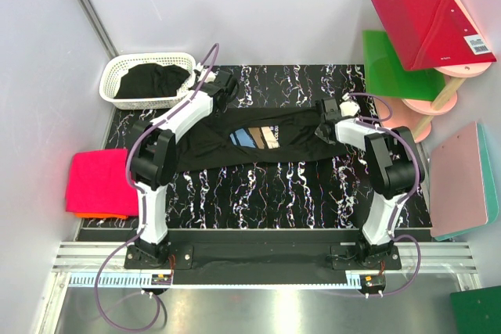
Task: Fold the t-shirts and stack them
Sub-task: Fold the other side of the tshirt into a rectangle
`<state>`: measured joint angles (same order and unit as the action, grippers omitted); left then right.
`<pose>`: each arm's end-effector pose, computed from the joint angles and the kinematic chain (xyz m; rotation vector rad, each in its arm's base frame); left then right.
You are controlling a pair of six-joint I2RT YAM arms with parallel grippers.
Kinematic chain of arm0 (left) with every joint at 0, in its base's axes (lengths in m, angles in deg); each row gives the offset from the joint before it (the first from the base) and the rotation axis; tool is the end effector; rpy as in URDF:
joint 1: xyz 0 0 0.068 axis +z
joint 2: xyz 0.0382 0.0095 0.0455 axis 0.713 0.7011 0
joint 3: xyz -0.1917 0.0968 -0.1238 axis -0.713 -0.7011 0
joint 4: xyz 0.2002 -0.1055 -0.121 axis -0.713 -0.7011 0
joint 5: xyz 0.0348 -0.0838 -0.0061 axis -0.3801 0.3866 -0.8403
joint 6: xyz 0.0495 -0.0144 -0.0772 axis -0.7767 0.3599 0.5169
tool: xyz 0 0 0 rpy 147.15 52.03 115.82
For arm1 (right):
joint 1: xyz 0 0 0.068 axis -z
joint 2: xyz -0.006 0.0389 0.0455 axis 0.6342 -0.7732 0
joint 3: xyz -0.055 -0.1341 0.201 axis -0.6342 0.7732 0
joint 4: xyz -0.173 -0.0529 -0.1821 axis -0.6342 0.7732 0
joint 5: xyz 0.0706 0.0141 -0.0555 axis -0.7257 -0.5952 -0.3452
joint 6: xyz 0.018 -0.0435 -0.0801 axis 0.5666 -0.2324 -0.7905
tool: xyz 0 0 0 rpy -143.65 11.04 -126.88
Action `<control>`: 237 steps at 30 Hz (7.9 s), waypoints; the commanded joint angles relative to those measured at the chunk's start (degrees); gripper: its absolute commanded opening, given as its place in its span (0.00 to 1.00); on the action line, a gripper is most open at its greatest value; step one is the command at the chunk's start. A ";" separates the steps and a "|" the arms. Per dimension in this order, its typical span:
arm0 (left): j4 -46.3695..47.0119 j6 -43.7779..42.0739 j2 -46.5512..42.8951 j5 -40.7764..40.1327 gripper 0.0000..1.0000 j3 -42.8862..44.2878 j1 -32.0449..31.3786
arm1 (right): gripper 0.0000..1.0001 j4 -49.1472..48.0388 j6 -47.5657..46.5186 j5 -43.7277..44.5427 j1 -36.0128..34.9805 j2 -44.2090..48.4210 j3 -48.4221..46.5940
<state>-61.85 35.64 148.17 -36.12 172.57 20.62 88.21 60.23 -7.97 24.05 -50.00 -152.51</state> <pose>0.4053 -0.1137 0.1886 -0.1796 2.3101 0.8994 0.3863 0.0696 0.0929 0.7595 2.2970 -0.0865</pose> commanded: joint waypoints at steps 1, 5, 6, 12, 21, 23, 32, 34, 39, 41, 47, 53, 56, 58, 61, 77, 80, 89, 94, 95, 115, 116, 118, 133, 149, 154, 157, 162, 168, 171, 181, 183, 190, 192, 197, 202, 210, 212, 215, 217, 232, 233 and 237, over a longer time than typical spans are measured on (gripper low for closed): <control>2.64 -2.08 2.68 1.63 0.00 4.41 1.04 | 0.00 -1.29 -0.80 1.38 0.98 -3.40 -4.18; 3.87 -3.74 6.03 2.60 0.06 8.27 2.01 | 0.08 -1.38 -2.47 -0.72 1.07 -5.78 -6.12; 3.61 -4.36 6.90 2.95 0.18 9.59 2.10 | 0.21 -1.29 -3.00 -1.43 0.99 -5.96 -6.30; 5.53 -1.91 -0.45 2.78 0.99 2.42 1.40 | 0.98 -5.93 -6.25 -3.99 0.98 1.32 -0.78; 7.74 3.72 -22.78 2.43 0.99 -18.86 0.34 | 1.00 -15.27 -16.18 -7.17 -5.23 20.66 8.12; 7.65 3.89 -26.82 2.34 0.99 -22.55 0.25 | 1.00 -14.22 -17.07 -4.62 -6.04 22.86 7.85; 8.52 9.43 -42.38 8.91 0.99 -34.51 0.08 | 1.00 -17.21 -31.29 -9.78 -17.11 20.33 1.21; 9.32 9.95 -45.46 10.07 0.99 -35.83 0.08 | 1.00 -16.06 -35.07 -12.06 -21.14 13.83 -2.42; 9.23 9.87 -50.73 12.01 0.99 -36.28 0.34 | 0.96 -13.60 -41.49 -10.85 -28.36 2.32 -12.97; 8.97 10.39 -52.84 12.27 0.99 -36.19 0.86 | 0.95 -13.16 -43.16 -10.85 -30.64 0.20 -16.04; 8.27 10.84 -55.84 15.08 0.99 -35.57 5.52 | 0.94 -13.24 -48.17 -10.76 -35.39 -6.30 -22.02; 8.00 9.70 -53.82 22.27 0.99 -35.57 13.23 | 0.95 -12.81 -51.25 -11.02 -40.49 -10.44 -27.13; 10.79 9.43 -53.47 30.24 0.99 -37.58 20.69 | 0.95 -12.63 -51.78 -11.99 -42.95 -11.93 -29.32; 12.91 9.52 -53.12 36.15 0.99 -38.82 24.58 | 0.95 -12.02 -51.79 -12.25 -44.10 -12.90 -31.07; 14.24 9.78 -50.67 42.06 0.99 -39.70 29.78 | 0.94 -9.75 -51.52 -12.78 -44.89 -15.01 -33.19; 15.91 9.69 -52.50 44.71 0.99 -40.84 32.77 | 0.77 -5.16 -48.27 -9.26 -45.07 -28.01 -43.74; 15.82 9.52 -52.68 44.62 0.99 -40.93 32.77 | 0.19 -4.63 -47.31 -7.78 -45.07 -29.16 -45.41; 16.26 9.43 -51.80 45.93 0.99 -41.37 32.77 | 0.31 -6.48 -47.39 -5.31 -45.16 -25.13 -42.16; 16.70 9.34 -51.80 46.64 0.99 -41.64 32.86 | 0.95 -6.74 -48.10 -5.75 -45.07 -23.64 -39.88; 16.70 9.26 -51.80 46.81 0.99 -41.64 32.86 | 0.96 -6.83 -48.10 -5.92 -45.16 -23.46 -39.61; 18.46 8.90 -50.13 49.19 0.99 -42.60 32.77 | 0.96 -14.56 -48.01 -4.52 -45.16 -14.31 -31.79; 18.46 8.82 -50.13 49.27 0.99 -42.60 32.86 | 0.96 -14.74 -48.01 -4.34 -45.07 -14.49 -31.96; 18.63 8.82 -50.13 49.27 0.99 -42.52 32.77 | 0.96 -14.65 -48.18 -4.34 -45.07 -15.98 -33.10; 18.64 8.55 -49.95 49.36 0.99 -42.60 32.86 | 0.87 -12.72 -48.36 -2.76 -45.07 -23.80 -38.82; 18.64 8.55 -50.22 48.84 0.99 -42.87 32.86 | 0.00 -13.95 -47.83 1.11 -44.72 -24.07 -38.21; 18.72 8.64 -50.13 48.84 0.99 -43.04 32.77 | 0.27 -13.77 -47.66 2.17 -44.63 -22.93 -37.86; 18.90 8.64 -50.04 49.01 0.99 -43.04 32.69 | 0.58 -13.77 -47.48 0.76 -44.54 -20.91 -36.36; 19.08 8.64 -49.69 49.45 0.99 -43.22 32.68 | 0.87 -13.95 -46.95 0.41 -44.54 -18.36 -34.52; 19.25 8.38 -49.51 49.71 0.99 -43.39 32.69 | 0.79 -13.95 -46.78 -1.79 -44.63 -19.41 -34.69; 19.16 8.38 -49.51 49.54 0.99 -43.22 32.68 | 0.66 -13.07 -47.13 -3.80 -44.63 -20.99 -35.74; 19.43 8.38 -49.25 49.80 0.99 -43.39 32.68 | 0.00 -9.64 -47.48 -7.77 -44.28 -22.75 -37.77; 19.43 8.29 -49.42 49.71 0.99 -43.39 32.68 | 0.00 -9.55 -47.48 -7.24 -43.93 -22.84 -37.77; 19.43 8.29 -49.43 49.63 0.99 -43.57 32.68 | 0.00 -10.87 -47.66 -3.82 -43.23 -22.49 -38.03; 19.43 8.29 -49.42 49.54 0.99 -43.48 32.68 | 0.00 -12.87 -47.74 -3.03 -42.96 -22.40 -37.94; 19.43 8.20 -49.43 49.63 0.99 -43.39 32.68 | 0.00 -16.22 -47.92 0.83 -41.82 -22.05 -37.77; 19.43 8.11 -49.69 50.07 0.99 -43.39 32.60 | 0.00 -20.18 -49.32 4.27 -40.15 -23.01 -38.47; 19.43 8.11 -50.57 50.07 0.99 -43.48 31.63 | 0.00 -24.67 -54.86 8.22 -36.11 -28.18 -45.93; 19.43 8.20 -50.92 50.33 0.99 -43.83 31.11 | 0.00 -24.32 -56.70 9.80 -35.32 -29.77 -49.69; 19.86 8.64 -51.53 51.21 0.99 -44.71 29.88 | 0.00 -23.62 -58.20 12.61 -33.47 -33.38 -54.79; 20.04 8.73 -52.32 52.17 0.99 -45.33 28.82 | 0.10 -22.66 -58.73 14.55 -32.42 -36.36 -57.35; 31.90 10.84 -55.51 54.73 0.99 -53.59 10.47 | 1.00 -36.62 -60.50 27.04 -30.31 -19.88 -34.22; 33.04 10.75 -54.27 54.46 0.99 -53.33 9.67 | 1.00 -36.10 -58.92 27.21 -30.04 -15.85 -32.08; 35.33 10.14 -45.41 53.85 0.91 -50.43 5.19 | 0.89 -31.62 -57.41 28.01 -25.23 -11.85 -27.05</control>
<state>-32.93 46.11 96.13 17.15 119.56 29.43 60.28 -0.60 16.66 -5.98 -71.55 -181.84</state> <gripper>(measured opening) 0.976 0.994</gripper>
